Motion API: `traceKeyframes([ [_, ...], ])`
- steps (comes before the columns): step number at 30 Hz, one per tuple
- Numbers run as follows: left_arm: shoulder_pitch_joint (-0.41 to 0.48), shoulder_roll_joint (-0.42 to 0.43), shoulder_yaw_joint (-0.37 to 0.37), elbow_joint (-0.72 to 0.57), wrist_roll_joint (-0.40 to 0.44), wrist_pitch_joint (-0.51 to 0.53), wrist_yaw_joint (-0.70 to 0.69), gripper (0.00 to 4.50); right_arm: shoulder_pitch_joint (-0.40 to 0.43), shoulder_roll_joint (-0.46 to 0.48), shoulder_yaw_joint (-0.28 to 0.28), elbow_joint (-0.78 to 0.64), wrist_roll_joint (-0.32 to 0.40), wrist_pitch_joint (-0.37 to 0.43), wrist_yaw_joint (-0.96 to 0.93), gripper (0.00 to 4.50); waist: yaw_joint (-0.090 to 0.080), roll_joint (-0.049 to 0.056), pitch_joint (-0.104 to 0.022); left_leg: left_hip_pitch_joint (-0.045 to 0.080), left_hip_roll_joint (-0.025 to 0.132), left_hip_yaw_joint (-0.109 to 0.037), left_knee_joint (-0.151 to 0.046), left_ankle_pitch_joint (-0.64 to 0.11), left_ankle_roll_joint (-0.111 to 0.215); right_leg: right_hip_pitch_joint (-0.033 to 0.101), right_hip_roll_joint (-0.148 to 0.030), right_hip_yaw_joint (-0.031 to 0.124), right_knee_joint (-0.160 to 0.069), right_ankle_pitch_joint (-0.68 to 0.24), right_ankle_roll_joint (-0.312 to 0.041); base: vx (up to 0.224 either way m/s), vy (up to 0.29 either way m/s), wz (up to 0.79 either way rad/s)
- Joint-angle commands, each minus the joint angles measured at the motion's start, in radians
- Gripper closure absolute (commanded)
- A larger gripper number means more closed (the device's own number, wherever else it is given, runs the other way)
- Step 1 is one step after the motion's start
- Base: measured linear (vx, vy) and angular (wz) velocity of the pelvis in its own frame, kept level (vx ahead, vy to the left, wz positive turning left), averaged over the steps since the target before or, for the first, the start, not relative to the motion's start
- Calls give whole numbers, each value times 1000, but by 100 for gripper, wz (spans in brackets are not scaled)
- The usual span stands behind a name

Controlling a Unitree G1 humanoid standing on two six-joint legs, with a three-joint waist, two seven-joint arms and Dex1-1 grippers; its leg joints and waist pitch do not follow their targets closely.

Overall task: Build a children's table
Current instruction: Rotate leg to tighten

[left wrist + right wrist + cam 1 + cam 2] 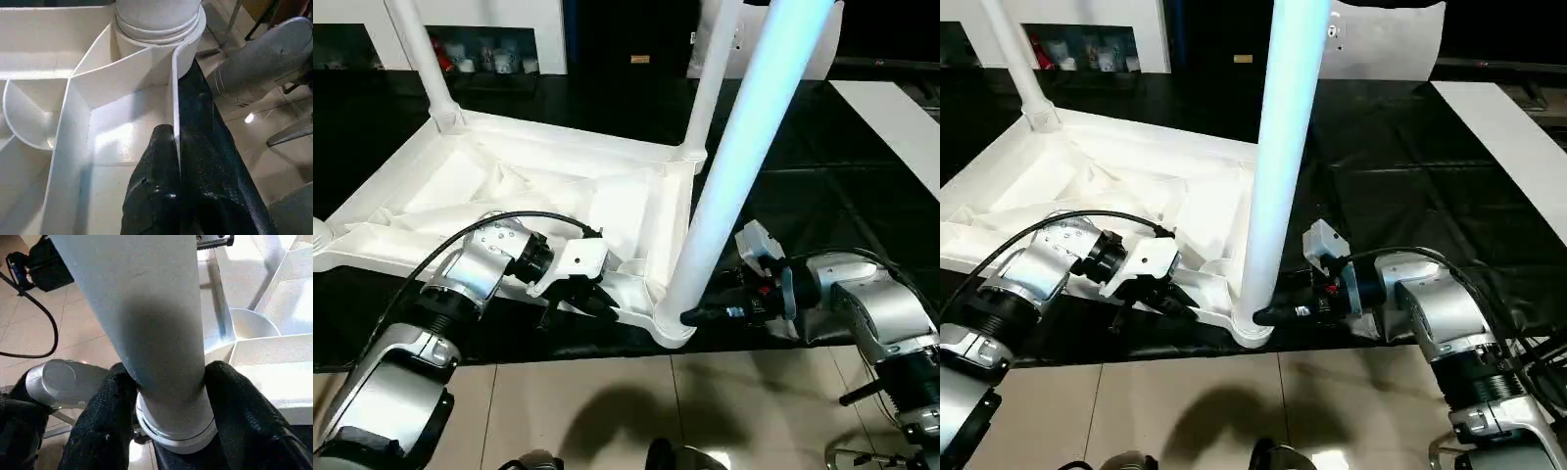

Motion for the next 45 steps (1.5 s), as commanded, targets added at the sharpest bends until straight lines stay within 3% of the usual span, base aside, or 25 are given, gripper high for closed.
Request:
traceKeyframes([
  [1, -6, -7, -17, -35, -5, -3, -14, 450, -5, 11, 19, -21, 28, 18, 29, 256, -5, -7, -92, -4, 21, 2, -58, -46, 118, 87, -65, 62, -61, -405, -74, 0, 0, 0],
  [5, -5, -15, -8, -38, 1, 33, 28, 450, 13, 26, 8, -54, 48, 51, -3, 257, -5, -7, -91, -4, 21, 1, -58, -44, 117, 86, -64, 62, -61, -399, -77, 0, 0, 0],
  [8, -9, -40, 15, -47, 5, 133, 113, 450, 43, 48, -5, -106, 53, 87, -72, 257, -7, -7, -88, -2, 20, 2, -60, -58, 101, 85, -63, 61, -68, -437, -61, 0, 0, 0],
  [10, -13, -81, 49, -69, -14, 249, 194, 450, 67, 84, -9, -157, 15, 113, -194, 257, -7, -6, -84, 4, 17, 2, -60, -75, 89, 80, -64, 59, -76, -476, -51, 0, 0, 0],
  [11, -15, -95, 57, -75, -18, 278, 219, 450, 69, 99, -9, -168, 2, 138, -238, 257, -14, -9, -85, -2, 12, 0, -60, -81, 80, 86, -63, 55, -78, -500, -39, 0, 0, 0],
  [15, -36, -166, 92, -86, -29, 383, 344, 450, 67, 192, -29, -185, -52, 213, -437, 257, -37, -11, -81, -9, 3, -1, -57, -91, 71, 87, -58, 47, -89, -534, -5, 0, 0, 0],
  [19, -54, -225, 113, -80, -23, 455, 448, 450, 50, 284, -56, -159, -109, 264, -630, 261, -62, -7, -81, -7, -8, -1, -51, -117, 81, 82, -53, 37, -104, -575, 31, 0, 0, 0],
  [21, -71, -261, 130, -66, -9, 490, 538, 450, 37, 352, -83, -139, -137, 288, -769, 262, -71, -4, -82, -6, -7, -2, -51, -115, 77, 80, -50, 32, -108, -571, 31, 0, 0, 0],
  [22, -87, -298, 153, -55, -1, 519, 629, 450, 19, 431, -114, -121, -151, 301, -894, 262, -76, -3, -82, -5, -8, -2, -50, -120, 76, 80, -50, 30, -110, -574, 35, 0, 0, 0],
  [25, -96, -313, 156, -54, 13, 516, 677, 450, 6, 497, -140, -112, -114, 281, -920, 262, -83, 3, -88, -9, 2, -9, -55, -101, 92, 87, -57, 33, -100, -500, 6, 0, 0, 0],
  [26, -94, -310, 156, -55, 14, 513, 675, 450, 6, 499, -140, -111, -118, 263, -923, 194, -82, 3, -91, -10, 6, -10, -57, -79, 107, 88, -58, 40, -91, -442, -17, 0, 0, 0],
  [29, -87, -297, 151, -64, 16, 509, 669, 450, 9, 501, -144, -116, -134, 242, -937, 187, -82, 1, -93, -12, 13, -10, -56, -30, 143, 89, -62, 52, -69, -333, -82, 0, 0, 0],
  [33, -70, -254, 136, -74, 29, 467, 628, 450, 28, 474, -164, -136, -141, 221, -922, 134, -78, 2, -95, -12, 13, -8, -54, 18, 177, 91, -65, 59, -55, -262, -126, 0, 0, 0],
  [34, -67, -247, 134, -73, 30, 458, 622, 450, 32, 465, -168, -137, -141, 212, -917, 134, -77, -3, -94, -11, 15, -7, -55, 20, 184, 90, -65, 60, -55, -258, -134, 0, 0, 0],
  [35, -60, -229, 129, -69, 32, 429, 600, 450, 45, 427, -165, -143, -139, 190, -877, 111, -73, 3, -92, -10, 15, -8, -55, 14, 184, 90, -67, 59, -55, -267, -136, 0, 0, 0],
  [41, -37, -173, 103, -65, 29, 345, 489, 450, 71, 308, -169, -156, -106, 138, -712, 68, -73, 1, -87, -8, 13, -4, -57, -48, 174, 93, -63, 60, -66, -334, -115, 0, 0, 0],
  [45, -25, -106, 56, -57, 20, 244, 340, 450, 85, 141, -169, -153, -50, 118, -463, 49, -67, 1, -89, -7, 17, -6, -57, -53, 176, 92, -65, 60, -65, -343, -111, 0, 0, 0],
])
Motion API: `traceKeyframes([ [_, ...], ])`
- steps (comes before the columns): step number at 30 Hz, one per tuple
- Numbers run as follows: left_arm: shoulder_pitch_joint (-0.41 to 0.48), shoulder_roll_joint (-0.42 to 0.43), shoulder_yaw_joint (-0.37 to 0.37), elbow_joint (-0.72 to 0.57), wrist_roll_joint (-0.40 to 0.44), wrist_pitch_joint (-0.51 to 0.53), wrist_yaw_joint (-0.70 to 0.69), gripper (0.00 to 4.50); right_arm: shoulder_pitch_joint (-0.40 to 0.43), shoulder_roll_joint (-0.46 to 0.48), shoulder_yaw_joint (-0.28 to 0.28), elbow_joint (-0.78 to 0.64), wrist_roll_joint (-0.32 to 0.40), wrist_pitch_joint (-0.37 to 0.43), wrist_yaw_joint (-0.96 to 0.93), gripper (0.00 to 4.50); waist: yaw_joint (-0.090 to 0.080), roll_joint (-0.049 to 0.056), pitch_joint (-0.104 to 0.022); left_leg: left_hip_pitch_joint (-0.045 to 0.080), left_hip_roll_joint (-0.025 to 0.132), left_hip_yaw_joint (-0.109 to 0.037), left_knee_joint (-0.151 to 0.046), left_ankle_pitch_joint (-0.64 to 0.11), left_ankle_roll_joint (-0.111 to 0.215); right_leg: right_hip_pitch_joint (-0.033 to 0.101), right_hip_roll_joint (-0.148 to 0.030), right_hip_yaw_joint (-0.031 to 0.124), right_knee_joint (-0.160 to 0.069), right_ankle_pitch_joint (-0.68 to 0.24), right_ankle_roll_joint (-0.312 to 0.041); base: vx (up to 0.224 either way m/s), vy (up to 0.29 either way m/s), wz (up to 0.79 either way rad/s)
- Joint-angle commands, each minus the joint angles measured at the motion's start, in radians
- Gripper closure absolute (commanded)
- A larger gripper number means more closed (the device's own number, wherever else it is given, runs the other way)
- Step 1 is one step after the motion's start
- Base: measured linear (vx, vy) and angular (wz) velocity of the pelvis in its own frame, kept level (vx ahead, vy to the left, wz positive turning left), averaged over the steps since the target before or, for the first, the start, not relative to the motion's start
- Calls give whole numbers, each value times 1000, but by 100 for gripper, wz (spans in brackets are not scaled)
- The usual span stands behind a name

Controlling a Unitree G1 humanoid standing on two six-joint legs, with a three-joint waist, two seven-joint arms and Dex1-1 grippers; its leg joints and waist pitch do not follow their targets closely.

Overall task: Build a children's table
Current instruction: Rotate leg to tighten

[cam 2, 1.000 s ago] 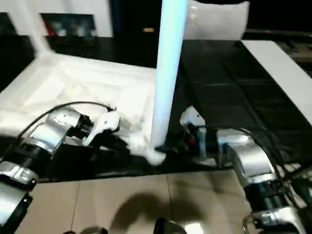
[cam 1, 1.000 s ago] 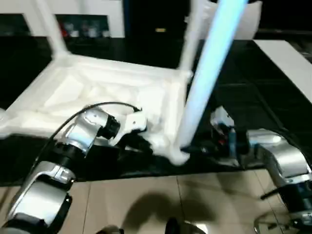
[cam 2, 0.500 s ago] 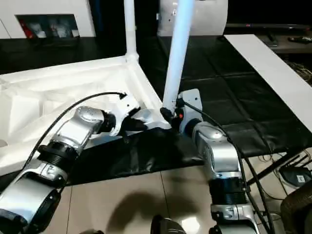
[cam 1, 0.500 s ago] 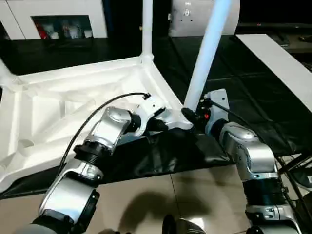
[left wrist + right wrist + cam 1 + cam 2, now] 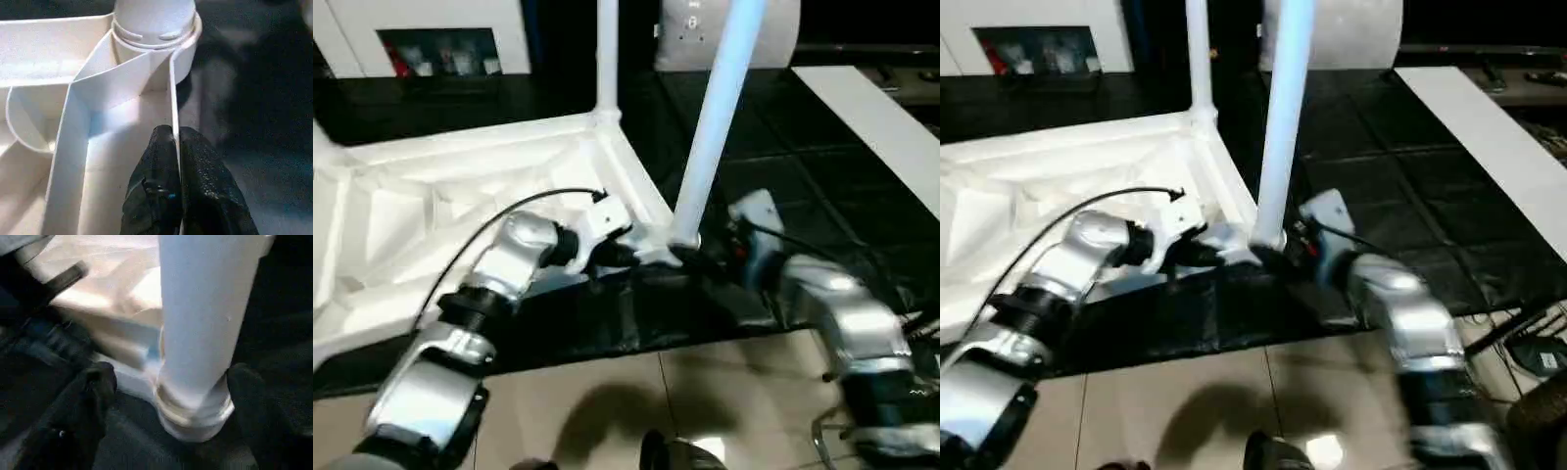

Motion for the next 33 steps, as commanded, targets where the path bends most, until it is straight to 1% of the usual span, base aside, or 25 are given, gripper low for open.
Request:
traceKeyframes([
  [1, -4, 31, -46, -25, -21, -101, -134, 450, 4, -77, 15, -27, 48, 2, 156, 27, 8, -2, -90, -2, 19, -5, -55, -45, 183, 94, -66, 62, -54, -335, -117, 0, 0, 0],
  [2, -3, 41, -55, -27, -22, -112, -164, 450, 5, -103, 21, -28, 56, 6, 197, 22, 12, -4, -90, -3, 21, -4, -55, -38, 186, 93, -68, 63, -50, -325, -123, 0, 0, 0],
  [4, -2, 70, -80, -26, -16, -158, -231, 450, 2, -155, 37, -14, 57, -22, 279, 10, 19, -4, -90, -1, 22, -2, -55, -34, 187, 91, -69, 65, -50, -325, -128, 0, 0, 0],
  [5, -2, 70, -80, -26, -16, -158, -231, 450, 2, -155, 37, -14, 57, -22, 279, 10, 26, -3, -90, 3, 24, -1, -55, -35, 183, 88, -70, 66, -50, -330, -131, 0, 0, 0],
  [6, -3, 76, -86, -24, -14, -171, -248, 450, -4, -168, 41, -4, 58, -28, 298, 10, 28, -3, -89, 4, 25, 0, -56, -36, 178, 88, -71, 66, -49, -333, -134, 0, 0, 0],
  [7, -4, 85, -92, -19, -15, -197, -282, 450, -16, -185, 47, 15, 61, -39, 329, 10, 34, -5, -92, 7, 27, 1, -56, -36, 170, 87, -70, 67, -48, -333, -137, 0, 0, 0],
  [8, -5, 92, -98, -20, -18, -207, -309, 450, -25, -194, 53, 26, 62, -47, 351, 10, 39, -5, -91, 5, 27, 0, -56, -39, 164, 88, -70, 65, -46, -339, -137, 0, 0, 0],
  [9, -6, 96, -103, -22, -20, -214, -328, 450, -31, -200, 59, 33, 61, -59, 367, 10, 42, -3, -91, 8, 27, 1, -57, -41, 159, 86, -70, 66, -47, -342, -137, 0, 0, 0],
  [10, -7, 99, -107, -25, -27, -223, -354, 450, -39, -206, 68, 47, 58, -77, 389, 10, 46, -5, -92, 9, 29, 3, -57, -41, 153, 85, -71, 67, -46, -342, -139, 0, 0, 0],
  [12, -10, 101, -112, -30, -35, -229, -377, 450, -47, -212, 80, 61, 57, -91, 418, 10, 51, -5, -92, 7, 29, 4, -56, -49, 145, 86, -73, 67, -45, -346, -144, 0, 0, 0],
  [13, -14, 103, -120, -31, -41, -242, -399, 450, -55, -217, 96, 67, 61, -103, 446, 27, 54, -5, -92, 8, 29, 3, -56, -48, 142, 87, -72, 68, -44, -343, -142, 0, 0, 0],
  [15, -14, 103, -121, -31, -41, -243, -401, 450, -55, -217, 97, 67, 62, -103, 448, 27, 58, -7, -92, 5, 27, 4, -56, -50, 141, 88, -72, 67, -45, -350, -135, 0, 0, 0],
  [16, -18, 104, -129, -31, -47, -261, -430, 450, -68, -213, 115, 84, 61, -110, 479, 37, 61, -5, -94, 6, 27, 4, -56, -50, 138, 87, -72, 66, -45, -357, -132, 0, 0, 0],
  [20, -17, 101, -134, -35, -51, -278, -454, 450, -83, -197, 140, 101, 63, -121, 506, 78, 65, -5, -93, 5, 28, 4, -56, -52, 129, 86, -71, 66, -46, -369, -126, 0, 0, 0],
  [22, -15, 98, -135, -39, -52, -280, -460, 450, -90, -184, 152, 111, 63, -141, 515, 98, 69, -5, -93, 7, 28, 4, -56, -64, 120, 85, -73, 66, -48, -389, -117, 0, 0, 0],
  [23, -16, 96, -135, -39, -52, -280, -460, 450, -93, -176, 156, 118, 59, -152, 514, 98, 69, -6, -94, 6, 28, 4, -56, -63, 117, 86, -73, 66, -48, -389, -116, 0, 0, 0],
  [26, -18, 91, -137, -36, -53, -286, -458, 450, -107, -154, 162, 144, 54, -176, 509, 128, 68, -8, -94, 4, 25, 3, -56, -66, 111, 87, -72, 64, -49, -401, -110, 0, 0, 0],
  [27, -18, 90, -137, -36, -53, -287, -458, 450, -109, -151, 163, 148, 56, -177, 511, 136, 67, -7, -95, 3, 24, 3, -56, -66, 109, 87, -72, 65, -50, -405, -105, 0, 0, 0],
  [28, -18, 90, -138, -36, -53, -288, -458, 450, -109, -148, 167, 148, 56, -178, 514, 144, 66, -8, -95, 3, 24, 3, -56, -64, 109, 88, -70, 64, -50, -404, -102, 0, 0, 0],
  [30, -18, 89, -136, -34, -52, -290, -459, 450, -110, -147, 173, 147, 58, -175, 523, 163, 66, -7, -95, 4, 24, 3, -56, -61, 110, 87, -70, 64, -50, -406, -99, 0, 0, 0],
  [31, -17, 88, -136, -32, -49, -293, -460, 450, -111, -148, 178, 144, 63, -164, 534, 176, 66, -8, -96, 4, 25, 4, -55, -60, 111, 87, -70, 64, -50, -403, -99, 0, 0, 0],
  [32, -17, 88, -136, -30, -48, -295, -459, 450, -110, -148, 179, 141, 69, -152, 541, 176, 67, -9, -97, 4, 25, 3, -55, -56, 114, 88, -69, 65, -48, -396, -101, 0, 0, 0],
  [33, -17, 88, -136, -29, -48, -295, -459, 450, -110, -149, 180, 140, 70, -150, 543, 191, 67, -9, -97, 3, 26, 3, -55, -52, 115, 88, -70, 65, -46, -391, -103, 0, 0, 0],
])
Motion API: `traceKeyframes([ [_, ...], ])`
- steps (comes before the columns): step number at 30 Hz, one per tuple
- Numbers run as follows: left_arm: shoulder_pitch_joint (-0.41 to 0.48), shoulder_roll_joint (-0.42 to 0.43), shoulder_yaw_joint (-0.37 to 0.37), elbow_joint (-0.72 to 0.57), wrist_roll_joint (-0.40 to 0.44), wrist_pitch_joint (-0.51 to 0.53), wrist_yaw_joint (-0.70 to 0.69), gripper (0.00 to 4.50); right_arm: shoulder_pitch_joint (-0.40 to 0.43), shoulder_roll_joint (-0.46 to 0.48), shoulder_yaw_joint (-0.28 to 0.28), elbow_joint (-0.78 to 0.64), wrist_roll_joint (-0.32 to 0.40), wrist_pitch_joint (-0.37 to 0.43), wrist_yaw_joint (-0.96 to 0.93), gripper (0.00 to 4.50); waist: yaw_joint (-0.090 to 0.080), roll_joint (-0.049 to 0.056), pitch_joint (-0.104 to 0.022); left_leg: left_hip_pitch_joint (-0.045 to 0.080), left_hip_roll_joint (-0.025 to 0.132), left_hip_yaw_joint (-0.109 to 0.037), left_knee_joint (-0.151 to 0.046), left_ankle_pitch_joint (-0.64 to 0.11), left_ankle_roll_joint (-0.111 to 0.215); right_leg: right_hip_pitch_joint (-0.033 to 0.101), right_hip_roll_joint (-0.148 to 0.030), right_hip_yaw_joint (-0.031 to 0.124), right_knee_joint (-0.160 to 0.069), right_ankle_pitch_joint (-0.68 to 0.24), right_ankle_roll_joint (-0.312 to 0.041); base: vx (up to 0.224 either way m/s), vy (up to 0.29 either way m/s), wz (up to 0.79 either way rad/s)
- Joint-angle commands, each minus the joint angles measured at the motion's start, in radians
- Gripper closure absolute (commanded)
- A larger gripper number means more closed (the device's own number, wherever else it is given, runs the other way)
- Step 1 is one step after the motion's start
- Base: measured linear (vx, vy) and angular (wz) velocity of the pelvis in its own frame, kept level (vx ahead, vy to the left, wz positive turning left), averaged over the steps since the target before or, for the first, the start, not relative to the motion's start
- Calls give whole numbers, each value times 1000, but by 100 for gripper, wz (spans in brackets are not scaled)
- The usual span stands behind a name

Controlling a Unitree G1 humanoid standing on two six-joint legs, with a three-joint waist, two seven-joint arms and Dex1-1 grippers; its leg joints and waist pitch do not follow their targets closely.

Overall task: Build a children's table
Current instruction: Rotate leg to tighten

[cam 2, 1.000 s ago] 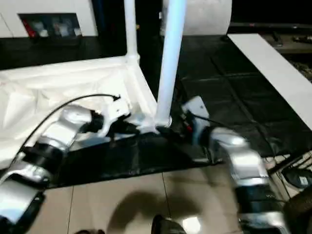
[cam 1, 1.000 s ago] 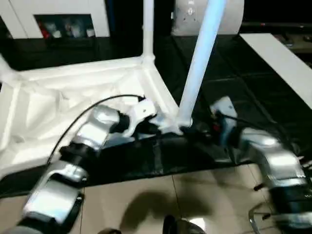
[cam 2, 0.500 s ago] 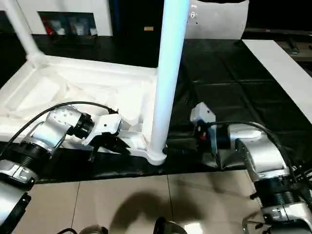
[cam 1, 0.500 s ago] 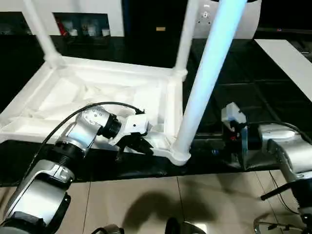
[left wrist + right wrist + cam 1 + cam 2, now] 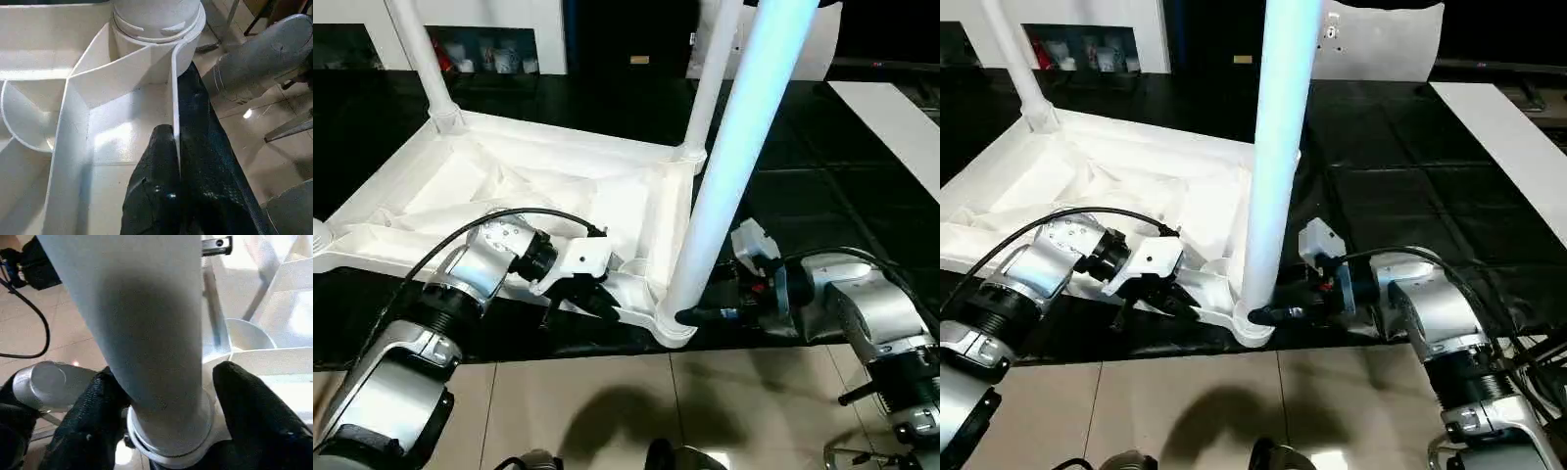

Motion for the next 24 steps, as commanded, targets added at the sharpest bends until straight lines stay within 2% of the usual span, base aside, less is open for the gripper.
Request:
traceKeyframes([
  [1, -23, -20, -23, -26, -13, -32, -40, 450, -18, -5, 3, -7, 19, 23, 18, 202, -5, -4, -96, -2, 26, 1, -61, -49, 119, 87, -66, 64, -54, -381, -107, 0, 0, 0],
  [8, -15, -18, -16, -24, -17, -11, -30, 450, 1, -7, 0, -39, 60, 86, 32, 242, -3, -4, -96, -3, 24, 2, -61, -55, 111, 88, -66, 63, -57, -395, -99, 0, 0, 0],
  [13, -28, -50, 18, -2, -10, 112, 81, 450, 46, 6, -2, -136, 84, 213, -46, 246, -1, -2, -95, 0, 25, 1, -62, -52, 108, 86, -64, 63, -59, -396, -95, 0, 0, 0],
  [15, -38, -72, 37, 13, -12, 155, 136, 450, 49, 56, -28, -152, 75, 250, -156, 246, -5, -4, -89, 0, 18, 2, -63, -81, 88, 85, -63, 58, -72, -460, -70, 0, 0, 0],
  [16, -44, -84, 47, 21, -12, 174, 168, 450, 49, 78, -37, -156, 69, 255, -199, 246, -5, -3, -88, 4, 14, 2, -62, -94, 82, 83, -63, 55, -80, -493, -57, 0, 0, 0],
  [17, -60, -109, 68, 37, -15, 205, 231, 450, 46, 132, -61, -160, 46, 267, -309, 246, -14, -6, -86, 0, 5, 2, -61, -104, 65, 85, -60, 49, -89, -549, -20, 0, 0, 0],
  [18, -70, -123, 78, 47, -14, 224, 267, 450, 41, 160, -73, -158, 35, 285, -366, 246, -16, -5, -85, 0, 3, 2, -59, -109, 60, 82, -59, 46, -93, -568, -7, 0, 0, 0],
  [20, -78, -133, 86, 53, -14, 241, 296, 450, 37, 180, -83, -158, 28, 306, -414, 246, -37, -6, -87, -7, -5, -2, -56, -115, 53, 89, -55, 32, -105, -598, 36, 0, 0, 0],
  [22, -108, -175, 111, 86, -15, 280, 388, 450, 25, 249, -104, -144, -20, 324, -564, 247, -45, -3, -87, -9, -3, -3, -56, -115, 59, 90, -55, 29, -108, -590, 42, 0, 0, 0],
  [23, -119, -193, 120, 99, -14, 293, 426, 450, 20, 279, -116, -141, -36, 338, -627, 249, -60, -1, -90, -11, 0, -6, -56, -112, 63, 91, -55, 25, -108, -560, 31, 0, 0, 0],
  [24, -138, -220, 132, 125, -9, 303, 486, 450, 14, 328, -128, -135, -68, 349, -729, 250, -65, -3, -90, -13, -1, -7, -57, -109, 65, 92, -55, 26, -108, -553, 30, 0, 0, 0],
])
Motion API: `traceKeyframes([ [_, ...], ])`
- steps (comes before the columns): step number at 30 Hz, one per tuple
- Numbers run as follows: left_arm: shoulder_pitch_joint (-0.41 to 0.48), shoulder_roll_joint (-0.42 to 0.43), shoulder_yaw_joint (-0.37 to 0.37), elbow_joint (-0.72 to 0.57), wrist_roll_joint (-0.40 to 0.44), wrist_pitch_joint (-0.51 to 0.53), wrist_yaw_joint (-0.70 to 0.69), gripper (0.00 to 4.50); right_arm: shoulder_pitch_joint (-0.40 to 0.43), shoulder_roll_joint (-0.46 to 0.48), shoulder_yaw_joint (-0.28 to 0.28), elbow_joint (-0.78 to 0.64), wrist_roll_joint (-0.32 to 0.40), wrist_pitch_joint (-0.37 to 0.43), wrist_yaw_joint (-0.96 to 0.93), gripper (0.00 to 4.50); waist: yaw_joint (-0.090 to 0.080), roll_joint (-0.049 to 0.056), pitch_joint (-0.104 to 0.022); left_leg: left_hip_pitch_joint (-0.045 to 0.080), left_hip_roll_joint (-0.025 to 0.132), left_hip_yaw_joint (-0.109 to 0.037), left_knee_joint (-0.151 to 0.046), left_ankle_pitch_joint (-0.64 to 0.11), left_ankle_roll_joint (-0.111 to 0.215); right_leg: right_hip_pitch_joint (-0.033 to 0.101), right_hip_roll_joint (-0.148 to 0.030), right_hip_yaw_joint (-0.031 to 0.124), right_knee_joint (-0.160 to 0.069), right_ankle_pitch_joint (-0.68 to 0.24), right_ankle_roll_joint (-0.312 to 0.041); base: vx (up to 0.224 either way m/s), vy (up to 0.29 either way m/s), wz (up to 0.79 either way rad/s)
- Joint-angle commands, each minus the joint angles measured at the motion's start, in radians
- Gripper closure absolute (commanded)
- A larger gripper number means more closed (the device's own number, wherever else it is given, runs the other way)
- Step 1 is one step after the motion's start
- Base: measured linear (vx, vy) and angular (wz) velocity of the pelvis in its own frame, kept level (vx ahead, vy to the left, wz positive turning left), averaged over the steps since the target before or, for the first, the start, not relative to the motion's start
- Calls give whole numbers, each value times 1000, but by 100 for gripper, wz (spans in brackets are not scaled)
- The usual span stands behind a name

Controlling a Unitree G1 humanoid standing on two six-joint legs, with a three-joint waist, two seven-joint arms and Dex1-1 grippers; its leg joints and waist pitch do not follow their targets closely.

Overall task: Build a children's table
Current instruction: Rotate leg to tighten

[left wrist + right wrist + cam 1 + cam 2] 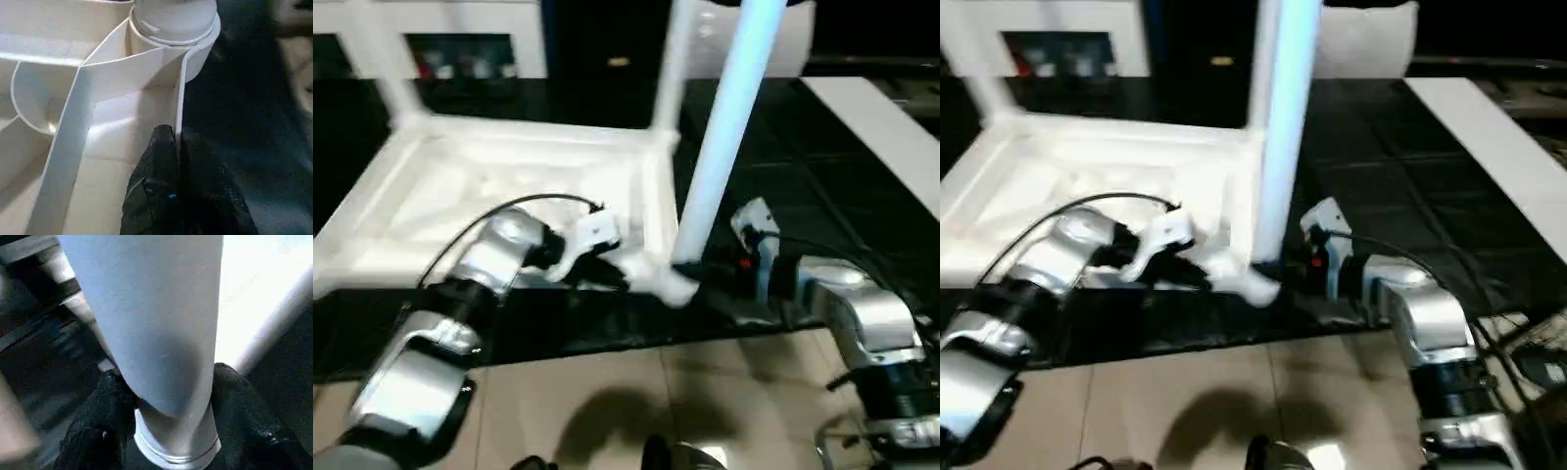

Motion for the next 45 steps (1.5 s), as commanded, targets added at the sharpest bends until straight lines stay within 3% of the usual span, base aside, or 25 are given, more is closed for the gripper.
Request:
traceKeyframes([
  [1, -74, -97, 43, 25, -26, 1, 166, 450, -22, 132, 57, -8, -21, 46, -168, 251, -1, -2, -89, -7, -3, -3, -55, -113, 74, 80, -56, 33, -94, -547, 21, 0, 0, 0],
  [5, -108, -130, 48, 85, -9, -42, 243, 450, -38, 227, 15, 9, -56, 61, -343, 251, -7, -1, -93, -5, -2, -4, -60, -85, 97, 84, -60, 43, -83, -481, -11, 0, 0, 0],
  [6, -116, -136, 46, 102, 0, -63, 262, 450, -37, 245, 10, 9, -57, 46, -369, 217, -7, -1, -93, -5, -2, -4, -60, -85, 97, 84, -60, 43, -83, -481, -11, 0, 0, 0],
  [7, -129, -138, 39, 133, 18, -102, 293, 450, -27, 253, 24, 3, -96, -10, -412, 184, -3, 8, -95, -2, 6, -4, -62, -59, 117, 80, -63, 53, -70, -410, -43, 0, 0, 0],
  [11, -136, -127, 29, 172, 45, -179, 310, 450, 6, 240, 36, -30, -132, -59, -422, 156, 1, 4, -103, -7, 12, -6, -58, 29, 181, 87, -66, 64, -35, -220, -126, 0, 0, 0],
  [13, -131, -118, 29, 183, 40, -217, 288, 450, 35, 223, 30, -65, -136, -66, -419, 136, 5, 5, -99, -5, 13, -4, -58, 39, 204, 86, -67, 66, -35, -201, -148, 0, 0, 0],
  [15, -128, -115, 30, 184, 37, -225, 280, 450, 47, 209, 32, -79, -140, -68, -415, 124, 9, 4, -97, -3, 15, -3, -60, 23, 205, 87, -69, 65, -37, -225, -147, 0, 0, 0],
  [20, -104, -118, 76, 180, -11, -292, 251, 450, 118, 153, -6, -167, -142, -136, -401, 81, 12, 4, -88, -1, 9, 1, -64, -62, 158, 87, -66, 63, -60, -361, -97, 0, 0, 0],
  [22, -85, -125, 97, 158, -38, -279, 237, 450, 153, 130, -23, -225, -109, -160, -354, 61, 16, 10, -84, -4, 8, -1, -66, -70, 153, 87, -64, 62, -59, -366, -84, 0, 0, 0],
  [24, -79, -128, 106, 149, -49, -269, 240, 450, 164, 122, -27, -246, -106, -154, -350, 42, 15, 4, -86, -8, 8, -2, -65, -60, 163, 90, -61, 63, -56, -346, -81, 0, 0, 0],
  [25, -74, -130, 117, 140, -60, -260, 250, 422, 177, 111, -25, -274, -96, -135, -341, 40, 17, 14, -85, -6, 8, -3, -65, -49, 167, 87, -62, 63, -54, -332, -90, 0, 0, 0],
  [27, -34, -138, 151, 57, -110, -194, 257, 395, 228, 77, -8, -376, -27, -87, -262, 24, 20, 14, -85, -6, 8, -1, -64, -48, 178, 89, -61, 64, -55, -309, -108, 0, 0, 0],
  [29, -9, -135, 155, 9, -122, -169, 256, 378, 243, 62, 9, -404, -12, -85, -230, 2, 25, 23, -84, -1, 21, -3, -66, -48, 201, 82, -63, 64, -49, -265, -144, 0, 0, 0],
  [30, -1, -134, 157, -6, -125, -163, 256, 366, 246, 60, 13, -409, -7, -83, -223, 0, 22, 20, -84, -3, 21, -4, -66, -53, 200, 83, -61, 63, -49, -268, -144, 0, 0, 0],
  [32, 27, -127, 165, -58, -131, -138, 260, 350, 253, 56, 24, -425, 9, -80, -201, 0, 21, 19, -73, -3, 17, -1, -68, -105, 180, 83, -61, 58, -65, -351, -121, 0, 0, 0],
  [33, 50, -120, 174, -99, -137, -117, 264, 344, 254, 54, 33, -432, 14, -83, -192, 0, 19, 20, -69, -2, 8, 0, -68, -133, 160, 80, -59, 56, -75, -420, -88, 0, 0, 0],
  [35, 146, -75, 200, -264, -153, -33, 272, 321, 236, 56, 46, -441, 33, -64, -183, 0, 12, 16, -69, -7, 13, -6, -72, -145, 124, 90, -63, 54, -71, -462, -60, 0, 0, 0],
  [37, 253, -18, 216, -448, -176, 64, 267, 306, 215, 60, 62, -434, 36, -56, -184, 0, -3, 22, -63, -6, 4, -2, -70, -157, 123, 77, -52, 51, -85, -495, -32, 0, 0, 0],
  [38, 272, -8, 217, -480, -181, 82, 266, 302, 211, 60, 66, -430, 33, -58, -185, 0, -6, 21, -66, -1, 10, -4, -70, -161, 110, 78, -58, 54, -75, -489, -36, 0, 0, 0],
  [39, 298, 6, 220, -524, -188, 109, 262, 302, 205, 62, 70, -423, 31, -59, -186, 0, -15, 24, -62, -12, 9, -7, -72, -155, 108, 81, -56, 51, -77, -502, -26, 0, 0, 0],
  [40, 363, 42, 229, -628, -205, 178, 252, 278, 186, 70, 78, -401, 28, -62, -188, 0, -15, 27, -61, 8, 11, -4, -70, -176, 104, 65, -57, 53, -83, -519, -23, 0, 0, 0],
  [41, 390, 58, 234, -669, -211, 204, 246, 267, 179, 73, 83, -391, 24, -66, -188, 0, -19, 27, -55, -2, 12, -7, -75, -166, 108, 67, -54, 54, -81, -504, -33, 0, 0, 0],
  [42, 463, 107, 251, -767, -222, 268, 228, 262, 145, 84, 93, -344, 6, -76, -201, 0, -18, 30, -56, 5, 20, -10, -75, -174, 100, 65, -57, 55, -74, -498, -42, 0, 0, 0],
  [43, 493, 130, 259, -807, -227, 297, 220, 262, 129, 91, 95, -323, -1, -77, -211, 0, -26, 25, -50, 1, 20, -10, -79, -182, 97, 64, -58, 56, -73, -499, -50, 0, 0, 0],
  [45, 552, 172, 284, -875, -218, 343, 213, 235, 87, 104, 99, -262, -18, -78, -229, 0, -25, 28, -48, 7, 17, -8, -77, -193, 93, 59, -55, 57, -79, -518, -41, 0, 0, 0],
])
